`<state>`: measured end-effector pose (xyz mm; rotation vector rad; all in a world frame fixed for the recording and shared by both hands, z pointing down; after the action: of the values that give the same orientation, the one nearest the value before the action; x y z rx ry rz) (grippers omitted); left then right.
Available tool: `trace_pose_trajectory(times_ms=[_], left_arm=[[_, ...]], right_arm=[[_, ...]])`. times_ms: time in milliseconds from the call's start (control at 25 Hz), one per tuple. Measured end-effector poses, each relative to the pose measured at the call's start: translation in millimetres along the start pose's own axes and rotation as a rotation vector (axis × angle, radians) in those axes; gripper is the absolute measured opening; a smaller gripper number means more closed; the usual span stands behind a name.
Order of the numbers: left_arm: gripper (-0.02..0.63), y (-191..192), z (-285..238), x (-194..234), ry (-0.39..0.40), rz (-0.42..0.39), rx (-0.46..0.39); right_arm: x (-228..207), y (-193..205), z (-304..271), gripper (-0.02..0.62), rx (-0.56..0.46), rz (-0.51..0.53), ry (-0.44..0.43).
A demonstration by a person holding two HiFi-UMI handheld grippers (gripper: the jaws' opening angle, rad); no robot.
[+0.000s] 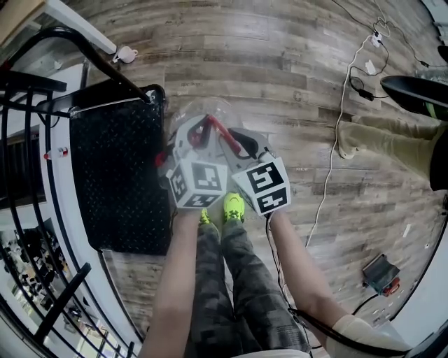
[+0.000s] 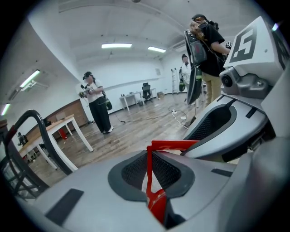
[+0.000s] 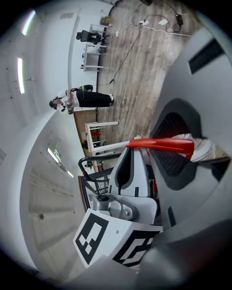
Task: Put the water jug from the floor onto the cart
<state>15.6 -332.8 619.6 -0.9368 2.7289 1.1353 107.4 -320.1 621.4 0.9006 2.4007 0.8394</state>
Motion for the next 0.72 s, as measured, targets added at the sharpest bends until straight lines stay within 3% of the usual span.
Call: trace_pose_trajectory(times_ms=[720], left_arm=[[0.034,-9.0,83.6,17.7,-0.173,0.031,0.025]], right_arm=[[49.9,-40.0,43.8,0.066,-0.071,0.125,-0.078]])
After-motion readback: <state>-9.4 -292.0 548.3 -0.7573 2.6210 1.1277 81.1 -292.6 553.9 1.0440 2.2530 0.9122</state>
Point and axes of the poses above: the fingertips, and each gripper's own axes: z backward along the fingers, x to its left, y out of its underside, the point moved 7 cm from there along z, backward along the fingers, and after that the axes turned 11 degrees about x, right-handed, at the moved point
